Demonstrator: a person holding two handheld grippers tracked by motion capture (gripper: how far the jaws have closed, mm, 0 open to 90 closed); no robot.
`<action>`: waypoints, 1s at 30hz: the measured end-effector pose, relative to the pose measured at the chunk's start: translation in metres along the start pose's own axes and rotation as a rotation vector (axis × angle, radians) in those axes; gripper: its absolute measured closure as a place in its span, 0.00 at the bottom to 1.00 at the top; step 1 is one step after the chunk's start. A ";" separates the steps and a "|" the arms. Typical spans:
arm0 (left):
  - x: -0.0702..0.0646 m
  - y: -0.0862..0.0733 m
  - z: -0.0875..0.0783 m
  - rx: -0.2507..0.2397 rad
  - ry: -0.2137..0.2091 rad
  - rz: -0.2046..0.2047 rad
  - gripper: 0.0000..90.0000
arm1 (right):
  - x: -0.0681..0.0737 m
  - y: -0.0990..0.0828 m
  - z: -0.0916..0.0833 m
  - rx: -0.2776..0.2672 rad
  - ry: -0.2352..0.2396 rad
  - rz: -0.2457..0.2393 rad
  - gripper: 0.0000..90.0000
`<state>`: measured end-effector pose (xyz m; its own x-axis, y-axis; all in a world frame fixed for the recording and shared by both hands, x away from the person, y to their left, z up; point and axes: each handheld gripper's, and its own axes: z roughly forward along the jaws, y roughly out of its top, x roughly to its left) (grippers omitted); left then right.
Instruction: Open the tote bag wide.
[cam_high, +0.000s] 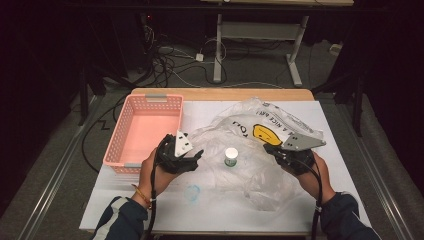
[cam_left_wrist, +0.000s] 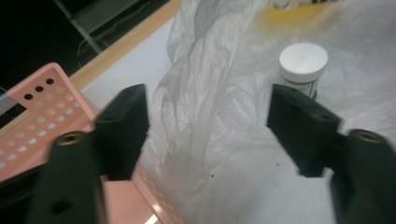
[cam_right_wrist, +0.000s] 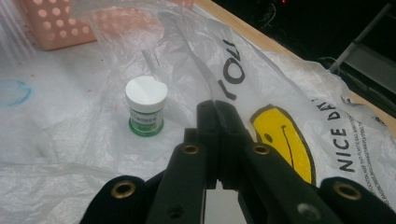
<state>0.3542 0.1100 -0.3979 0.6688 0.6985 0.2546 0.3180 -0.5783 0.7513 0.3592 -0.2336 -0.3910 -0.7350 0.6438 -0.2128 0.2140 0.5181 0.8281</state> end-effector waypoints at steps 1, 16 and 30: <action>-0.001 0.001 0.004 0.018 -0.001 0.005 0.30 | -0.001 0.000 -0.001 -0.002 -0.002 0.000 1.00; 0.003 -0.002 0.013 0.068 -0.059 -0.006 0.95 | -0.003 -0.003 -0.002 -0.007 -0.026 0.007 0.79; -0.001 -0.011 0.008 0.052 -0.105 -0.013 0.95 | 0.055 -0.013 -0.046 -0.158 0.080 -0.104 0.41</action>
<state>0.3554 0.1127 -0.4109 0.7300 0.6599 0.1779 0.3600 -0.5925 0.7207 0.2859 -0.2309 -0.3896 -0.7980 0.5414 -0.2647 0.0352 0.4804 0.8764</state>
